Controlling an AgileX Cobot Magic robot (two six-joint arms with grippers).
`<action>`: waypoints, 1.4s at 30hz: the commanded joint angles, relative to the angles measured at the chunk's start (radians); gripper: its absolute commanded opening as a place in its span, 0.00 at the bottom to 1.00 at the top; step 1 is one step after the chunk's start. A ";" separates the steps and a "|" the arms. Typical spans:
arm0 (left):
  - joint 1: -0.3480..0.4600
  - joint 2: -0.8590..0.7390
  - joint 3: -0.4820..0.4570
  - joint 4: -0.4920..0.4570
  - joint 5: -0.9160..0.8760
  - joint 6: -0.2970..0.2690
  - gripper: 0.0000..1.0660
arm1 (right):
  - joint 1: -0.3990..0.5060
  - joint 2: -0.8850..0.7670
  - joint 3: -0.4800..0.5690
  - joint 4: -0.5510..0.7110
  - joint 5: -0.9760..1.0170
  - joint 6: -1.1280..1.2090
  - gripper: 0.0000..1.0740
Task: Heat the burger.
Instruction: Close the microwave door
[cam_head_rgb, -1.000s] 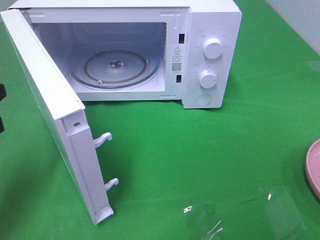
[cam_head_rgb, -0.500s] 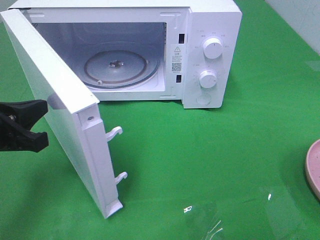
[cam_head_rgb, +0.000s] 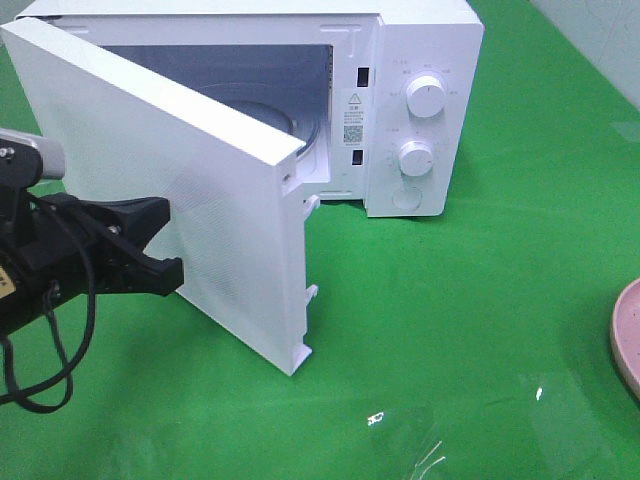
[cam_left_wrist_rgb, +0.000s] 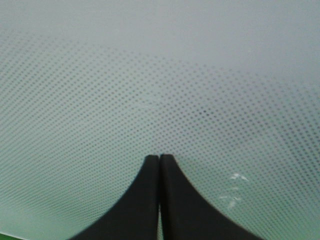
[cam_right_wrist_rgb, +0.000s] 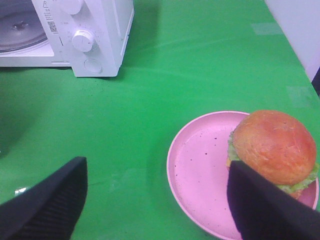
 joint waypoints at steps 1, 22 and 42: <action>-0.030 0.022 -0.037 -0.031 -0.019 0.012 0.00 | -0.004 -0.025 0.002 0.001 -0.013 0.001 0.68; -0.140 0.178 -0.388 -0.224 0.077 0.129 0.00 | -0.004 -0.025 0.002 0.001 -0.013 0.001 0.68; -0.140 0.318 -0.637 -0.294 0.160 0.177 0.00 | -0.004 -0.025 0.002 0.001 -0.013 0.002 0.68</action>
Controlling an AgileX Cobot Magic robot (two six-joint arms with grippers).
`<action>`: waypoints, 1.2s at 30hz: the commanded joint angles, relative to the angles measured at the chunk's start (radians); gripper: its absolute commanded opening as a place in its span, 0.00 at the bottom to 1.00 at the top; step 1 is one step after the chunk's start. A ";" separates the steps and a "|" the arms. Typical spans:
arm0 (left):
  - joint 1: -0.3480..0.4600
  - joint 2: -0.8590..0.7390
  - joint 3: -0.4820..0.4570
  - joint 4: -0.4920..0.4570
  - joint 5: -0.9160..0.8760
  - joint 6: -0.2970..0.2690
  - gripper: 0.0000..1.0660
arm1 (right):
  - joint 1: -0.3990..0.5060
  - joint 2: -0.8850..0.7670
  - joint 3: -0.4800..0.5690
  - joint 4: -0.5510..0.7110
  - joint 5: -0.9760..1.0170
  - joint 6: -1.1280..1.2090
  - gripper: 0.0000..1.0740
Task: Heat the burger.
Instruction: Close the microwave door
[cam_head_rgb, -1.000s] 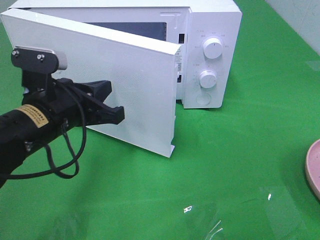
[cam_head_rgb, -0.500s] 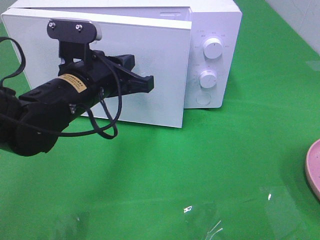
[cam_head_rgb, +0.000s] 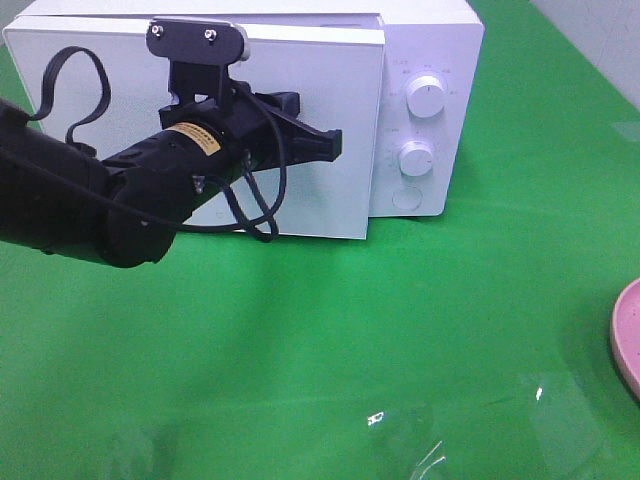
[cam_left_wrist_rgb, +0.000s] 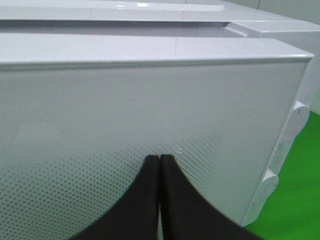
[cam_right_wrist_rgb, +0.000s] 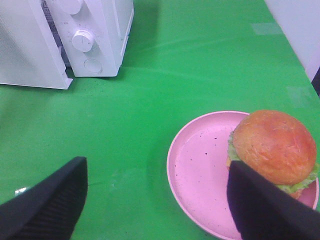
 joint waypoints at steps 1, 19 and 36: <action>-0.005 0.028 -0.063 -0.043 0.018 0.003 0.00 | -0.004 -0.025 0.002 0.001 -0.013 0.002 0.68; 0.042 0.126 -0.216 -0.094 0.049 0.056 0.00 | -0.004 -0.025 0.002 0.001 -0.013 0.002 0.68; -0.024 0.071 -0.224 -0.086 0.295 0.138 0.00 | -0.004 -0.025 0.002 0.001 -0.013 0.002 0.68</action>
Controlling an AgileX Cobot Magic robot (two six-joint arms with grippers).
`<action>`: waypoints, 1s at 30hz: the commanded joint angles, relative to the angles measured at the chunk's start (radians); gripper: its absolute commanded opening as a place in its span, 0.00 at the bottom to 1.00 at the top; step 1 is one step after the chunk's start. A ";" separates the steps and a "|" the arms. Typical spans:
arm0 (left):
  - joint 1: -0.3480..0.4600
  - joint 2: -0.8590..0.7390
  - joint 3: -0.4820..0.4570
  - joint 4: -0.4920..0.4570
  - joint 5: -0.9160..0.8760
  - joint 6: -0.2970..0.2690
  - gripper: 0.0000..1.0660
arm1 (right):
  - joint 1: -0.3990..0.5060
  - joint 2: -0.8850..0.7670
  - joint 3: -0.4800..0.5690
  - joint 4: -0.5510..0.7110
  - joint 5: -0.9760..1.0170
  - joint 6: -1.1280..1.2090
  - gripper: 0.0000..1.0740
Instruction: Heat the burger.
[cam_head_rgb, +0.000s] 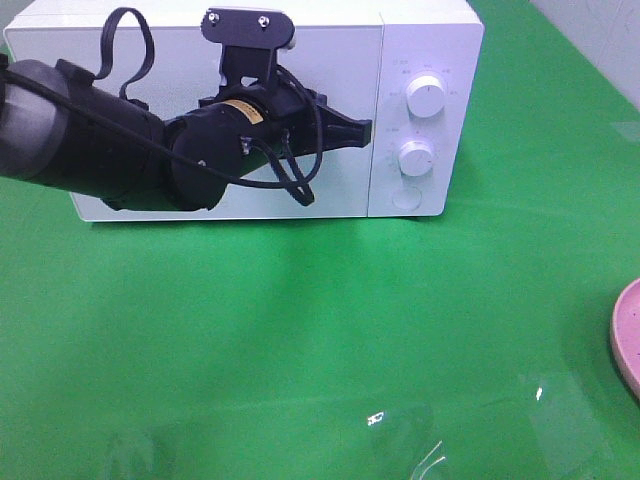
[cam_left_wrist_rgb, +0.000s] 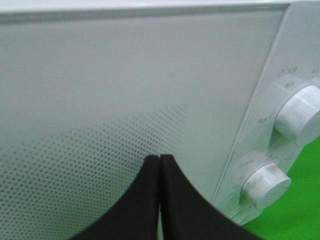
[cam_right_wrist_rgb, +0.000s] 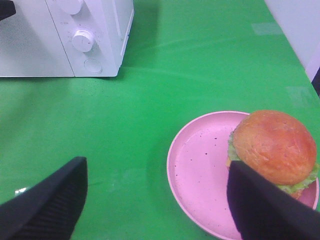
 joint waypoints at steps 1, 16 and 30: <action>-0.051 -0.031 -0.011 -0.015 0.133 0.047 0.00 | -0.004 -0.025 0.002 0.000 -0.013 0.002 0.68; -0.123 -0.114 -0.011 -0.017 0.666 0.046 0.95 | -0.004 -0.025 0.002 0.000 -0.013 0.004 0.68; -0.120 -0.288 -0.011 0.029 1.070 0.047 0.94 | -0.004 -0.025 0.002 0.000 -0.013 0.004 0.68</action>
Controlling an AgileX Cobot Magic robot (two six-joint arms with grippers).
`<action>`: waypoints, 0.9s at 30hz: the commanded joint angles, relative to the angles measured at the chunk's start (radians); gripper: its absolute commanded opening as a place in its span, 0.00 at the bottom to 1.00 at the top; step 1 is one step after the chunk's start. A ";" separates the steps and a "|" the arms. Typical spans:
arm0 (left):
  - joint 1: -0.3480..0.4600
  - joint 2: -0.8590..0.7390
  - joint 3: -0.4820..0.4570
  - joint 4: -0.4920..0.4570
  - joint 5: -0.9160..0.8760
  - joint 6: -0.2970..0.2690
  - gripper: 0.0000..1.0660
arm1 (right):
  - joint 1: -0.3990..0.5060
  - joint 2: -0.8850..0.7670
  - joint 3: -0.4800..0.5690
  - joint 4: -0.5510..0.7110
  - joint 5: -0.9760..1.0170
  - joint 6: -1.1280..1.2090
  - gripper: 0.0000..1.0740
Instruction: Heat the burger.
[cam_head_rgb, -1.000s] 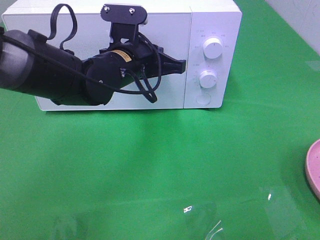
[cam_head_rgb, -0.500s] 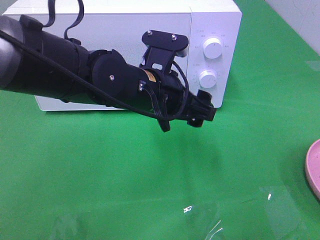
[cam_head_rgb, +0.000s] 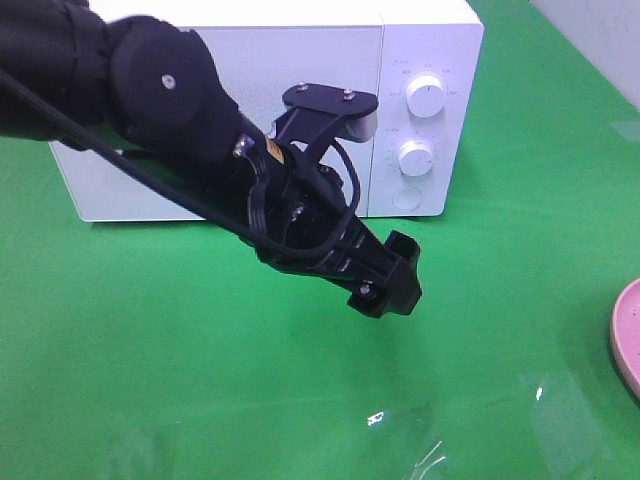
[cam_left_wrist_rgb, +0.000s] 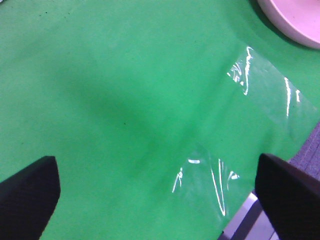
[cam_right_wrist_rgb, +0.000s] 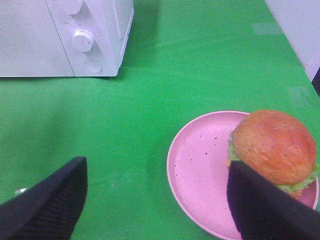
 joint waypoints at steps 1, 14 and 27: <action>-0.005 -0.074 -0.007 0.048 0.067 -0.021 0.94 | -0.004 -0.025 0.002 0.000 -0.013 0.004 0.68; 0.218 -0.201 -0.007 0.237 0.302 -0.262 0.94 | -0.004 -0.025 0.002 0.000 -0.013 0.004 0.68; 0.607 -0.391 -0.007 0.299 0.618 -0.262 0.94 | -0.004 -0.025 0.002 0.000 -0.013 0.004 0.68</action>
